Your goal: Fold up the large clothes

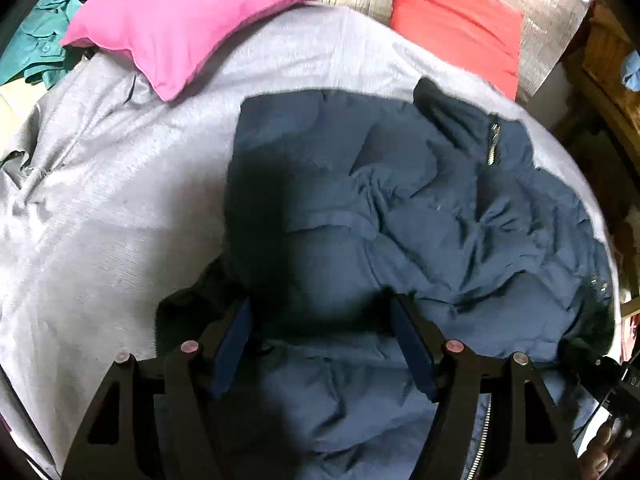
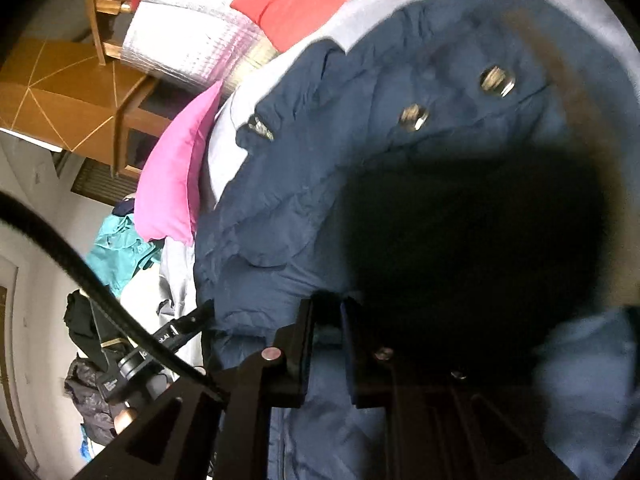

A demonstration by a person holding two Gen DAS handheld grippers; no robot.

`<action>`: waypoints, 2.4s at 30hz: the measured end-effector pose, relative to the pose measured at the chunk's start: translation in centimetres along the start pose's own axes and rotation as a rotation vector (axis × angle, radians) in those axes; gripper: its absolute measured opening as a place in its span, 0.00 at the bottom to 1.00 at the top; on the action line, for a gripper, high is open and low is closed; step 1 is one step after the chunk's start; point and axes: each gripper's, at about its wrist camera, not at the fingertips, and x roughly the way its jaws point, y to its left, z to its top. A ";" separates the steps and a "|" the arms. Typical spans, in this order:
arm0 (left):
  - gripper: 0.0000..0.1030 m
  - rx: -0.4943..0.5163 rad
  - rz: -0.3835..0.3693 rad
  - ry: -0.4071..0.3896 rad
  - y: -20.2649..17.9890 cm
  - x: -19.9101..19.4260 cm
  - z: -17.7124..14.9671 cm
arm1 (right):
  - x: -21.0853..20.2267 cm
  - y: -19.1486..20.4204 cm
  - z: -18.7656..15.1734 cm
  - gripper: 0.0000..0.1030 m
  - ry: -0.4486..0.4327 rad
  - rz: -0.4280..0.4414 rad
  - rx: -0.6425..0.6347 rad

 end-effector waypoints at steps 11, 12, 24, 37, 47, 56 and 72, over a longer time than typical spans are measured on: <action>0.70 -0.001 0.039 0.031 0.0 1.3 -0.5 | -4.5 -5.1 0.7 0.16 -0.091 -0.082 0.113; 0.69 -0.019 0.028 0.036 0.2 1.4 -0.5 | -4.6 -4.9 0.6 0.16 -0.088 -0.090 0.096; 0.69 -0.084 0.063 -0.003 2.7 -0.3 0.1 | -6.1 -6.3 1.6 0.16 -0.120 -0.117 0.117; 0.71 -0.174 0.047 -0.059 6.2 -1.9 1.4 | -11.7 -7.0 2.1 0.62 -0.278 -0.169 0.131; 0.71 -0.130 0.125 -0.009 6.8 0.6 1.4 | -6.9 -6.0 2.7 0.35 -0.195 -0.275 0.026; 0.72 -0.156 0.096 0.043 7.8 1.5 1.0 | -6.6 -6.5 2.4 0.36 -0.182 -0.292 0.028; 0.72 0.030 0.167 -0.260 3.5 -7.8 -0.9 | -13.3 -1.1 -0.7 0.42 -0.399 -0.313 -0.118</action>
